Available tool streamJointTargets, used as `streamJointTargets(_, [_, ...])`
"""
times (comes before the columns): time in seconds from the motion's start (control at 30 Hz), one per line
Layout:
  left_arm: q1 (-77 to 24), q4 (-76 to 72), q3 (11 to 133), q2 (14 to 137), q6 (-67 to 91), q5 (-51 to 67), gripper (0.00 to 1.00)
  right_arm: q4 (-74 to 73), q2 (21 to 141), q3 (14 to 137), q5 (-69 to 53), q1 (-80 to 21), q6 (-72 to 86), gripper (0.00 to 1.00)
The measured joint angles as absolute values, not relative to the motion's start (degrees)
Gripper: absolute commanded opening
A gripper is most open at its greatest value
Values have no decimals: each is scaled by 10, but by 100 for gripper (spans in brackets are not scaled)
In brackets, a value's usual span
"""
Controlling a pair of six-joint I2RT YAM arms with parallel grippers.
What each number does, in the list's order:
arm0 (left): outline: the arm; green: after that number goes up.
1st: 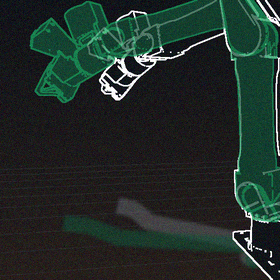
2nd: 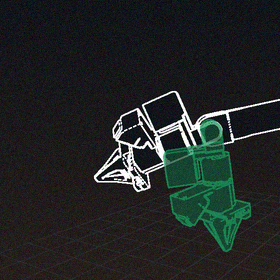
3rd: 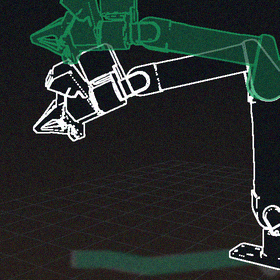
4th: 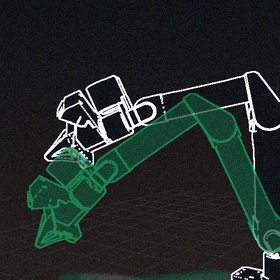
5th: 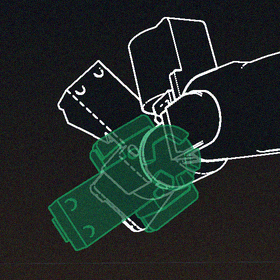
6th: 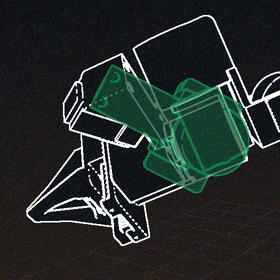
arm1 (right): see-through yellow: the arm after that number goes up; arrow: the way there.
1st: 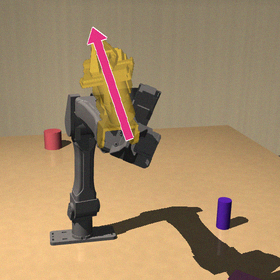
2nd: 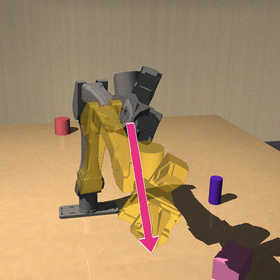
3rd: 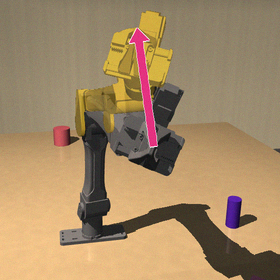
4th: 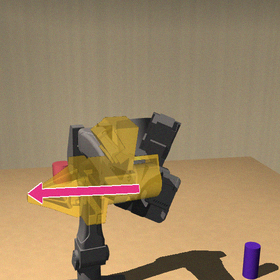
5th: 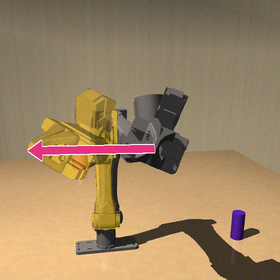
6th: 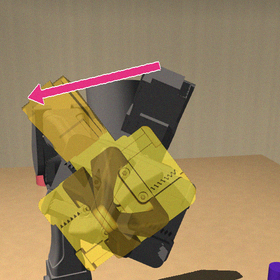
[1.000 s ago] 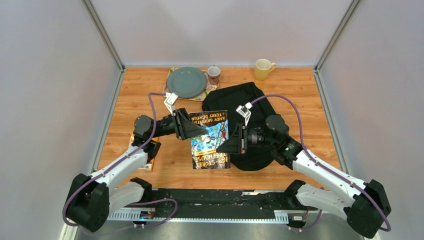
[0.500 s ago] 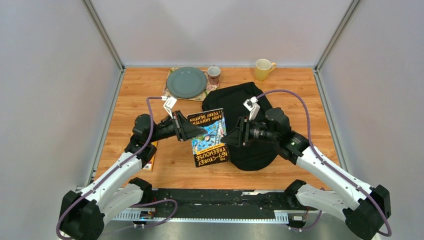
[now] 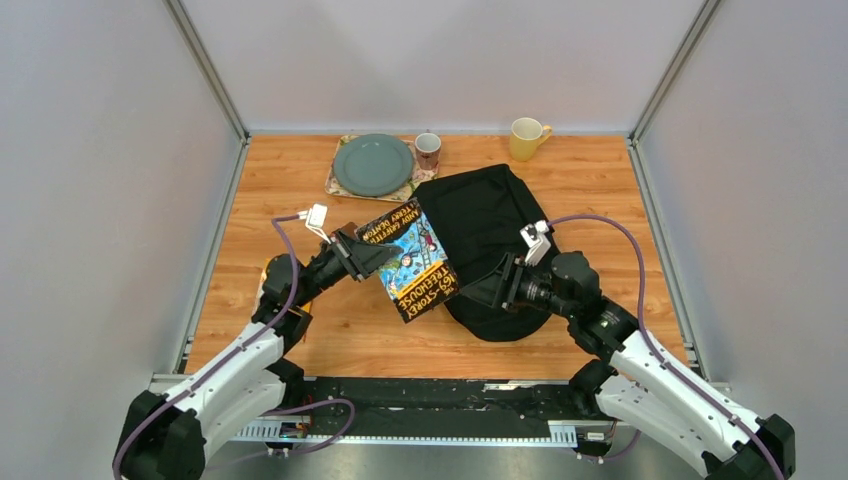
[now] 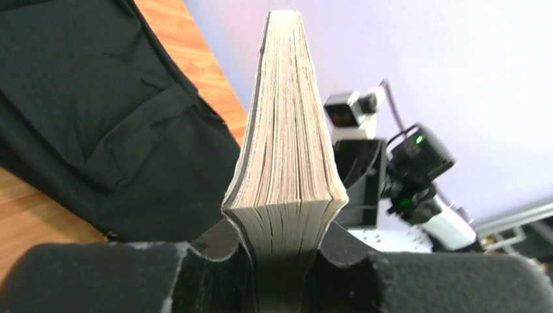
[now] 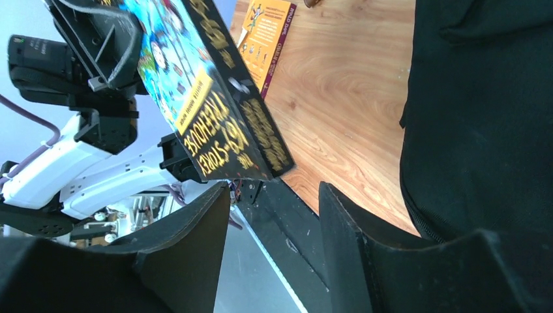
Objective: Pack the student bag
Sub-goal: Pick up the book from the center of the board.
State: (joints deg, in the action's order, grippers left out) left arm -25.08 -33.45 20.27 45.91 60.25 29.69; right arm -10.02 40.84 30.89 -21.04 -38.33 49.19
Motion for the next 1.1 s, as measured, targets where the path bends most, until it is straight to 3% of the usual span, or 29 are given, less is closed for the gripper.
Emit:
streamJointTargets(0.33, [-252, -623, 127, 564, 782, 229, 0, 26, 409, 251, -222, -386, 591, 61])
streamJointTargets(0.67, [-273, -685, 119, 566, 792, 201, 0, 155, 493, 257, -243, -407, 637, 62])
streamJointTargets(1.0, [-281, -698, 119, 581, 795, 201, 0, 254, 543, 261, -259, -420, 662, 44])
streamJointTargets(1.03, [-282, -698, 119, 584, 795, 204, 0, 260, 544, 261, -260, -420, 664, 41])
streamJointTargets(1.1, [-284, -698, 119, 592, 799, 204, 0, 270, 545, 261, -260, -420, 667, 20])
